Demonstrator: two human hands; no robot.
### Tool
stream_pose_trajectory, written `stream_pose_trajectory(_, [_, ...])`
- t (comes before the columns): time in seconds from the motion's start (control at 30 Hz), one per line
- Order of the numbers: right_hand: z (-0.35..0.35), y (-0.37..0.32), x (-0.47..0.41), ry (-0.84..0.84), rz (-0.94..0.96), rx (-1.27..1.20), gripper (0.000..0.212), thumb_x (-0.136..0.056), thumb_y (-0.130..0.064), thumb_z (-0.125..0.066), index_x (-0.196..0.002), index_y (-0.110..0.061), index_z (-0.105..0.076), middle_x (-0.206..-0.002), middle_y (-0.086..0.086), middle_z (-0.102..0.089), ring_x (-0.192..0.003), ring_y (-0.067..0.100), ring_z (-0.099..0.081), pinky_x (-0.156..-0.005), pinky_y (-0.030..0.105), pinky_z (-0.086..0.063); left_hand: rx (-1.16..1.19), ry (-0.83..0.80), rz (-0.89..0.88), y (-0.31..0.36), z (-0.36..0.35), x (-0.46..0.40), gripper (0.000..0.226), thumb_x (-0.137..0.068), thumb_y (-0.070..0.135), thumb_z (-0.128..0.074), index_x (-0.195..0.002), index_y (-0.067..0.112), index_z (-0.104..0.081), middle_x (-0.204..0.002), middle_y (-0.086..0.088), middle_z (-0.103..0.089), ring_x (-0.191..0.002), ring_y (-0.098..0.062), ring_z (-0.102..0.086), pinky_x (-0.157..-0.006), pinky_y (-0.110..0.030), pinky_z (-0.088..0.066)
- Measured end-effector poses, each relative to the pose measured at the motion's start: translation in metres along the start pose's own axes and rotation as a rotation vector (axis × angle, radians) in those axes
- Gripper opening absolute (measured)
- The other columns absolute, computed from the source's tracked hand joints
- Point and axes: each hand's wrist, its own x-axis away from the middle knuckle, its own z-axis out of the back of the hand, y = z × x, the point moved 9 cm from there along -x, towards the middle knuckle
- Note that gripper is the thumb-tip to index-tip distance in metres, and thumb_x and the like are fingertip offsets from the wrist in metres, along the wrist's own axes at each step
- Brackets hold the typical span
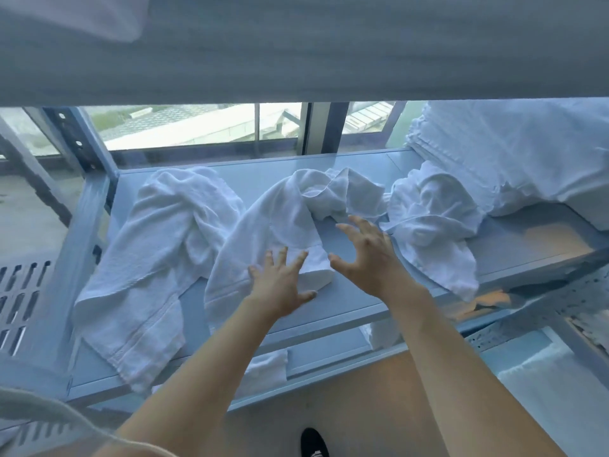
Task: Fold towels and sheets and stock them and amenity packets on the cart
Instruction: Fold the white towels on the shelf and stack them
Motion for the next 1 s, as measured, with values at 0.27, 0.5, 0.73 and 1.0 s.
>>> stream_pose_trajectory(0.27, [-0.024,0.038,-0.081,-0.104,0.100,-0.044,0.082,-0.088,-0.053,-0.068,-0.158,-0.026,-0.035,-0.167,0.003,-0.023,-0.154,0.025,-0.019,-0.123,0.058,-0.018,-0.002,0.022,0.085,0.025,-0.041,-0.018,0.074,-0.088,0.079,-0.043,-0.152,0.052,-0.018,-0.170,-0.003,-0.005,-0.156,-0.037,0.006,-0.113,-0.077,-0.008])
stream_pose_trajectory(0.5, [-0.060,0.024,-0.165,-0.170,0.228,0.025,0.106,-0.079,-0.074,-0.069,-0.163,-0.034,-0.018,-0.172,0.003,-0.001,-0.158,0.028,-0.001,-0.123,0.062,-0.016,-0.003,0.076,0.101,0.035,-0.044,-0.012,0.062,-0.094,0.074,-0.038,-0.150,0.053,-0.020,-0.170,-0.001,-0.007,-0.156,-0.037,0.002,-0.115,-0.075,-0.011])
stream_pose_trajectory(0.73, [-0.082,0.025,-0.226,-0.291,0.183,0.041,0.119,-0.066,-0.085,-0.070,-0.161,-0.046,-0.011,-0.173,-0.001,0.007,-0.158,0.035,0.004,-0.121,0.069,-0.010,0.002,0.107,0.101,0.038,-0.051,-0.003,0.055,-0.100,0.067,-0.034,-0.150,0.056,-0.014,-0.170,0.003,-0.006,-0.157,-0.034,0.001,-0.115,-0.074,-0.008])
stream_pose_trajectory(1.0, [-0.136,0.032,-0.194,-0.380,0.285,0.074,0.118,-0.059,-0.075,-0.079,-0.157,-0.051,-0.018,-0.171,0.000,-0.005,-0.158,0.028,-0.004,-0.123,0.062,-0.009,-0.024,0.150,0.130,0.041,-0.055,-0.005,0.052,-0.103,0.062,-0.028,-0.153,0.056,-0.015,-0.169,0.003,-0.014,-0.156,-0.034,-0.002,-0.115,-0.074,-0.009])
